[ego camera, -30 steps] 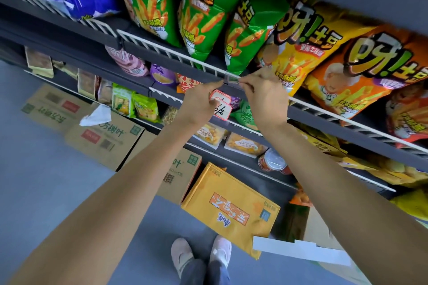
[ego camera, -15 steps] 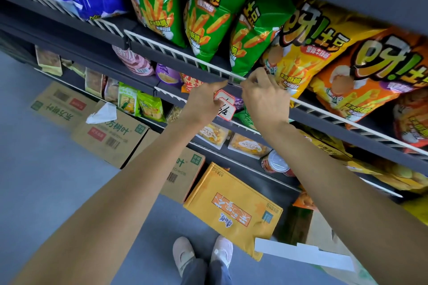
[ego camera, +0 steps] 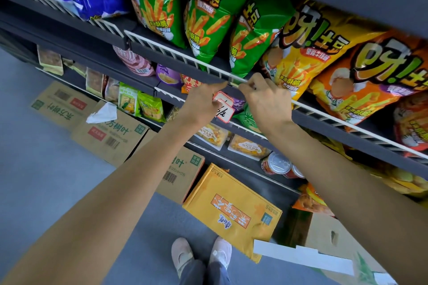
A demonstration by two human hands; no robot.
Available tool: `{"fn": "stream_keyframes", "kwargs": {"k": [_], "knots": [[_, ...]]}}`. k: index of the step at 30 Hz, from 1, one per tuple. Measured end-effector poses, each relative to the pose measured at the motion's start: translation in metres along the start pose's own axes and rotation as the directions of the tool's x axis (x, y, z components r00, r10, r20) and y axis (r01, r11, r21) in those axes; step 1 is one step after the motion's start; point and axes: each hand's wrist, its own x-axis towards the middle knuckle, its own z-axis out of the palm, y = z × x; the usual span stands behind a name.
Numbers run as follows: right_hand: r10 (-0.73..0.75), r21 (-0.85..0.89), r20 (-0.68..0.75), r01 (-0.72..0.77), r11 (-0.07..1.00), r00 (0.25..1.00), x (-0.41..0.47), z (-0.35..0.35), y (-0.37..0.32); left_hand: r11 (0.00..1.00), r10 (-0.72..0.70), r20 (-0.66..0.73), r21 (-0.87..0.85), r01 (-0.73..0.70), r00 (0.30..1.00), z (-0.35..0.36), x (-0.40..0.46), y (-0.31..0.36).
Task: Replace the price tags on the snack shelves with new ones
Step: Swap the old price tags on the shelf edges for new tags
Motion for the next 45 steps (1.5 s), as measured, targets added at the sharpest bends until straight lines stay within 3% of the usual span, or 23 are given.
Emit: {"fn": "stream_keyframes", "kwargs": {"k": [7,15,28,39,45], "knots": [[0.032,-0.045,0.109,-0.028,0.999,0.994,0.004,-0.015,-0.007,1.0,0.001,-0.002,0.027,-0.001,1.0,0.0,0.001,0.0],[-0.014,-0.108,0.069,0.021,0.994,0.998,-0.001,-0.005,-0.003,0.999,0.006,0.005,0.051,-0.006,1.0,0.006,0.007,-0.004],[-0.024,-0.012,-0.052,0.024,1.0,0.998,0.002,-0.001,0.001,0.998,0.023,-0.009,0.063,-0.023,1.0,0.006,0.007,-0.001],[-0.032,-0.039,-0.059,0.03,0.999,0.998,-0.005,0.004,0.006,0.999,0.024,0.003,0.041,-0.024,1.0,0.005,0.006,-0.005],[-0.045,-0.041,0.01,0.045,0.998,0.999,-0.014,0.003,0.005,0.998,0.041,0.0,0.053,-0.041,0.999,0.006,0.008,-0.009]]}}
